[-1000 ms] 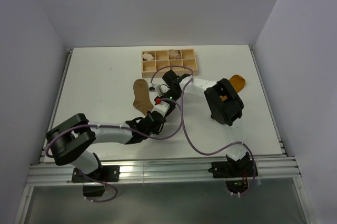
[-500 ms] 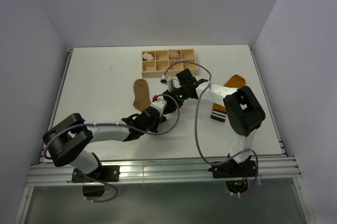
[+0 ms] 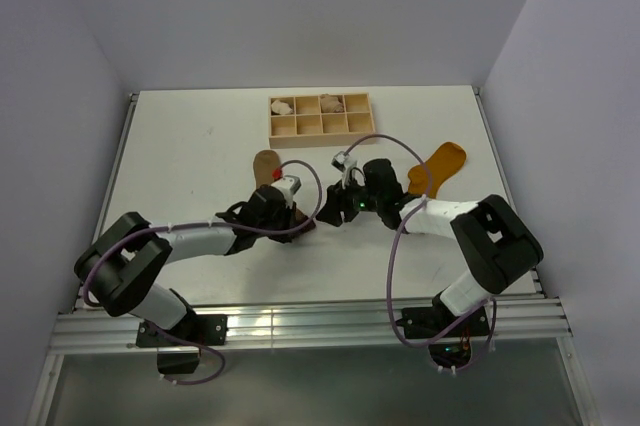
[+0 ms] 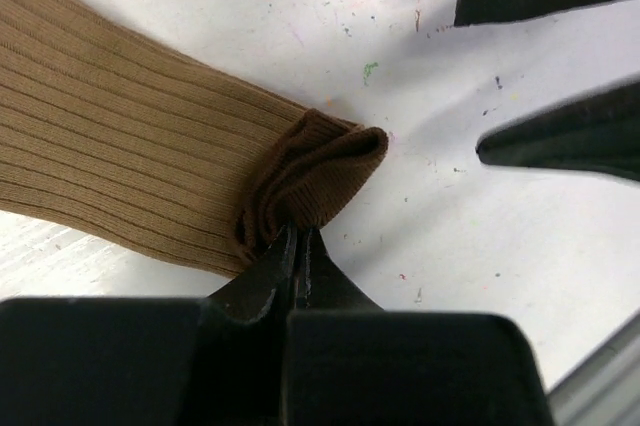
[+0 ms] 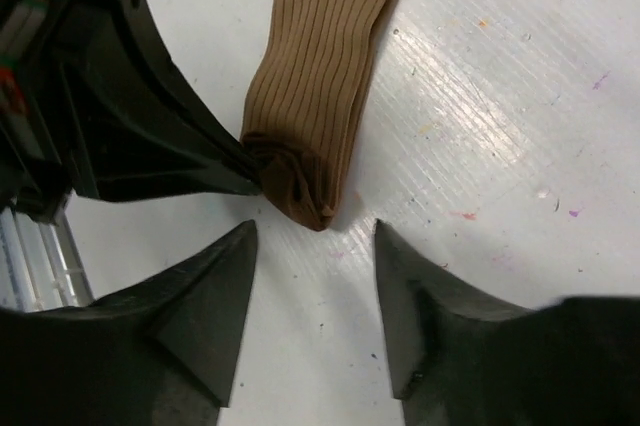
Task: Roll the socks
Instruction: Roll the sock at the center of the board.
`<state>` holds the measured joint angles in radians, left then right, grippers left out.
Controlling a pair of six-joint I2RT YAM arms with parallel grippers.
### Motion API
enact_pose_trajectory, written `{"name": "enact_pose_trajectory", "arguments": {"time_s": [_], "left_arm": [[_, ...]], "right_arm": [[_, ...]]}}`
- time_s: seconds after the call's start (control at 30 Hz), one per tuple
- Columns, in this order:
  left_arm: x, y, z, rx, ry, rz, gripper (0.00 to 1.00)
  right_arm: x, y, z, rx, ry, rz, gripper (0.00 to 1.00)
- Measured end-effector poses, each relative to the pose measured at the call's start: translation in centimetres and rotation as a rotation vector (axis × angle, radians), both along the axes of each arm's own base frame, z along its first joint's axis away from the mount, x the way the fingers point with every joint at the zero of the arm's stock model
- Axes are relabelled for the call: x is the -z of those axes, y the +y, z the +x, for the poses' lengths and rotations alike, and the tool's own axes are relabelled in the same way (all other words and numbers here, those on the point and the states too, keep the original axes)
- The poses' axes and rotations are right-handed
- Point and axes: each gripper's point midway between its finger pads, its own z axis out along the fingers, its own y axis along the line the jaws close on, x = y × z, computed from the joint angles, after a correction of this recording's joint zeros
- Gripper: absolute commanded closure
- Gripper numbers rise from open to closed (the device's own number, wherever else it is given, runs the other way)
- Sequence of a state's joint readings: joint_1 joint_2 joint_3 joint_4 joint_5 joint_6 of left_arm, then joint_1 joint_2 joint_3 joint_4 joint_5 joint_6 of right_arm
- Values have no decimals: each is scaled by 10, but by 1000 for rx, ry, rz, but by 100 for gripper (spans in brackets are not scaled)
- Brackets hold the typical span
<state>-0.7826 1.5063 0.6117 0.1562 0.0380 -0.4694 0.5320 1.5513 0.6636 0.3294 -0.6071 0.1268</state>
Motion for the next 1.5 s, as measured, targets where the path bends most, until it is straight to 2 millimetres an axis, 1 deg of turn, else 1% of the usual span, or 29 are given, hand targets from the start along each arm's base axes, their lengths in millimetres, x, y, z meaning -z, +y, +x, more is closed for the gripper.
{"name": "enact_pose_trajectory", "arguments": {"time_s": [0.1,0.2,0.3,0.37,0.5,0.6,0.73,0.93,1.1,1.27,1.5], "left_arm": [[-1,1,0,-8,54,-48,100],[2,1,0,-13,107,-86,100],[2,-2,2,-12,164,-130,100],[2,-4,4,-11,198,-154,100],[1,-3,5,-24,270,-175,100],[1,-1,6,-33,315,-181,100],[1,6,4,-50,379,-194,100],[-1,18,3,-80,456,-233,100],[-2,26,3,-96,505,-257,100],[1,28,0,-92,552,-278,100],[1,28,-2,-84,590,-301,100]], "right_arm": [[5,-2,-2,10,-31,17,37],[3,1,-1,4,-68,25,37],[-1,8,-1,-16,-121,22,36],[-2,15,-6,-43,-154,6,36],[-4,28,-15,-92,-226,-41,36],[-8,34,-17,-105,-286,-93,36],[-11,37,-16,-114,-358,-165,36],[-9,37,-15,-127,-416,-265,34],[-1,38,-14,-154,-445,-366,32],[9,34,-18,-188,-455,-456,32],[10,42,-13,-220,-488,-517,33]]}}
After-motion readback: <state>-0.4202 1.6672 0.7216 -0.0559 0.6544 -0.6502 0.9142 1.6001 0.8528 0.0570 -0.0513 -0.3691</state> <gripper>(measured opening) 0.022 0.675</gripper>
